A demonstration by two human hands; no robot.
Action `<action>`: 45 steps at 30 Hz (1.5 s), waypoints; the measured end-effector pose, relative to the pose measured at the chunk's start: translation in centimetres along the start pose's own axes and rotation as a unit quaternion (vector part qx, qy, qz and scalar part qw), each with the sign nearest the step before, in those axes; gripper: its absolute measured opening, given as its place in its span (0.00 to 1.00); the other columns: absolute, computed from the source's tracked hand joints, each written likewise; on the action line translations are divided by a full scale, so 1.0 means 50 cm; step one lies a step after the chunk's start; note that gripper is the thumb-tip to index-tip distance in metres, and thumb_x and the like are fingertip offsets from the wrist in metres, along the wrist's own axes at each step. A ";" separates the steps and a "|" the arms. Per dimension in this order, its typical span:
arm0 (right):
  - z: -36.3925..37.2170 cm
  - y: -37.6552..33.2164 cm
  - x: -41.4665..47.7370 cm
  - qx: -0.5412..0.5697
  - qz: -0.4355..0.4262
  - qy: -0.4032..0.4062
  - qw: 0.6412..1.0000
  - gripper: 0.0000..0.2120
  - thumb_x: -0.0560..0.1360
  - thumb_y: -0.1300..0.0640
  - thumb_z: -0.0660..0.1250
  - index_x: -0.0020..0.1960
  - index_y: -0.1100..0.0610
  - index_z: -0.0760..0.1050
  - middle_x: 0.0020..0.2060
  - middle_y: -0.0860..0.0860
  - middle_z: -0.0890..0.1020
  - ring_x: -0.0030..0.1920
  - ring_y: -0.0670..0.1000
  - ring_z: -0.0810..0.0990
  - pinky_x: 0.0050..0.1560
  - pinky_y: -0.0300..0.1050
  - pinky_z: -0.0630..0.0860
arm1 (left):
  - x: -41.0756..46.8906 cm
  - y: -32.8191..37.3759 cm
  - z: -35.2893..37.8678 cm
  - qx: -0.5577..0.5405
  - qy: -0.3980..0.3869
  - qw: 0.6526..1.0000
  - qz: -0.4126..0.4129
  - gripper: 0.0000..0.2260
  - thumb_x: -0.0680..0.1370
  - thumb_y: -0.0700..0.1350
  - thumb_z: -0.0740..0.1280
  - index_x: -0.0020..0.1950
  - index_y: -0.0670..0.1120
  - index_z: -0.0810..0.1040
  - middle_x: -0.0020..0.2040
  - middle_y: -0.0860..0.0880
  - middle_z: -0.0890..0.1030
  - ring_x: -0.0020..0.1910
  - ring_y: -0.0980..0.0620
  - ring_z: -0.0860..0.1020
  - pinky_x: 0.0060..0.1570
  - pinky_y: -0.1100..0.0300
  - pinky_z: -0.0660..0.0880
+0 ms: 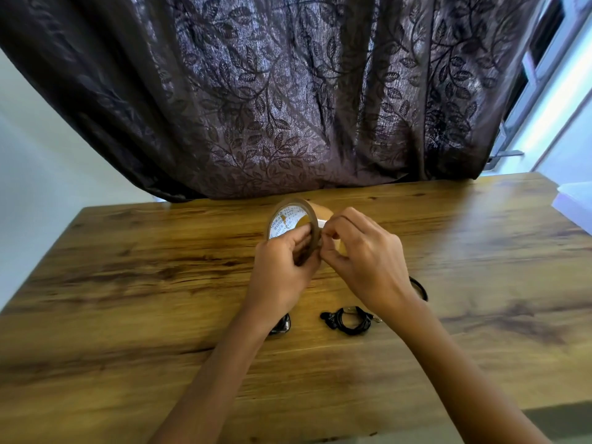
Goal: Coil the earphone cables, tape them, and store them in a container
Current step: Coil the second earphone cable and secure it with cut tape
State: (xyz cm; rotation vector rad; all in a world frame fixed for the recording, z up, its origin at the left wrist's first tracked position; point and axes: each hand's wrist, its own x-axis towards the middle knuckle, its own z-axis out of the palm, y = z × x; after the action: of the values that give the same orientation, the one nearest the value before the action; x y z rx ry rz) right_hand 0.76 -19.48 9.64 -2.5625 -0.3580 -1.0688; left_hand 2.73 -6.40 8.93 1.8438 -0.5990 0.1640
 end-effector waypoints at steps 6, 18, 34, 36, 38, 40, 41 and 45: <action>-0.001 0.012 0.002 0.058 0.028 -0.023 0.998 0.04 0.70 0.61 0.69 0.40 0.59 0.73 0.39 0.50 0.77 0.34 0.49 0.76 0.25 0.47 0.75 | 0.001 0.006 -0.002 -0.013 -0.005 1.000 -0.009 0.16 0.73 0.36 0.69 0.60 0.44 0.77 0.49 0.59 0.81 0.50 0.64 0.80 0.51 0.69 0.75; 0.003 0.017 -0.019 0.222 0.130 -0.015 0.966 0.11 0.71 0.58 0.71 0.53 0.58 0.81 0.48 0.49 0.80 0.48 0.44 0.78 0.47 0.28 0.74 | -0.003 0.010 -0.006 -0.045 0.011 0.998 -0.040 0.15 0.73 0.37 0.69 0.56 0.52 0.77 0.47 0.59 0.81 0.49 0.65 0.80 0.48 0.71 0.75; 0.029 -0.004 -0.016 0.074 0.060 0.019 0.995 0.09 0.76 0.57 0.58 0.45 0.61 0.73 0.42 0.53 0.76 0.42 0.47 0.72 0.36 0.37 0.70 | -0.008 0.010 0.002 0.024 0.023 0.999 -0.017 0.16 0.73 0.36 0.69 0.60 0.44 0.77 0.47 0.64 0.78 0.48 0.71 0.77 0.50 0.74 0.73; 0.022 0.002 -0.008 0.055 0.043 0.007 0.998 0.09 0.76 0.58 0.57 0.44 0.62 0.72 0.41 0.53 0.76 0.41 0.48 0.72 0.34 0.37 0.70 | -0.009 0.011 0.002 0.031 0.021 0.999 -0.016 0.16 0.73 0.36 0.69 0.60 0.44 0.77 0.46 0.67 0.76 0.46 0.74 0.76 0.49 0.76 0.72; 0.012 0.011 -0.001 0.058 0.033 -0.017 0.998 0.08 0.77 0.59 0.57 0.44 0.62 0.71 0.41 0.54 0.75 0.39 0.49 0.72 0.34 0.38 0.69 | -0.009 0.011 0.001 0.034 0.017 0.999 -0.020 0.17 0.73 0.37 0.70 0.61 0.44 0.77 0.45 0.68 0.75 0.46 0.75 0.76 0.49 0.76 0.72; 0.002 0.021 0.005 0.075 0.038 -0.054 0.995 0.07 0.78 0.59 0.59 0.45 0.62 0.72 0.41 0.53 0.75 0.38 0.49 0.72 0.33 0.37 0.68 | -0.009 0.010 -0.001 0.043 0.009 0.999 -0.025 0.17 0.72 0.37 0.70 0.61 0.43 0.76 0.45 0.68 0.74 0.44 0.76 0.75 0.48 0.77 0.72; -0.002 0.027 0.007 0.092 0.048 -0.075 0.992 0.06 0.78 0.60 0.60 0.46 0.62 0.72 0.41 0.53 0.75 0.38 0.50 0.73 0.34 0.40 0.69 | -0.009 0.008 -0.001 0.046 0.005 0.999 -0.028 0.17 0.72 0.37 0.70 0.61 0.43 0.76 0.45 0.68 0.74 0.43 0.77 0.74 0.48 0.77 0.71; -0.009 0.043 0.011 0.174 0.080 -0.114 0.975 0.03 0.77 0.62 0.63 0.47 0.60 0.76 0.41 0.50 0.80 0.41 0.48 0.77 0.41 0.43 0.75 | -0.012 0.001 -0.005 0.021 0.007 0.998 -0.066 0.17 0.72 0.37 0.71 0.60 0.43 0.77 0.48 0.62 0.78 0.44 0.71 0.77 0.50 0.73 0.75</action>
State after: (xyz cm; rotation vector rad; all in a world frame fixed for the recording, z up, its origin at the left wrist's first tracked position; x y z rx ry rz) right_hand 1.60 -21.55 9.88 -2.3505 -0.3525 -0.5959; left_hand 2.23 -6.00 8.80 1.9146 -0.4643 0.1022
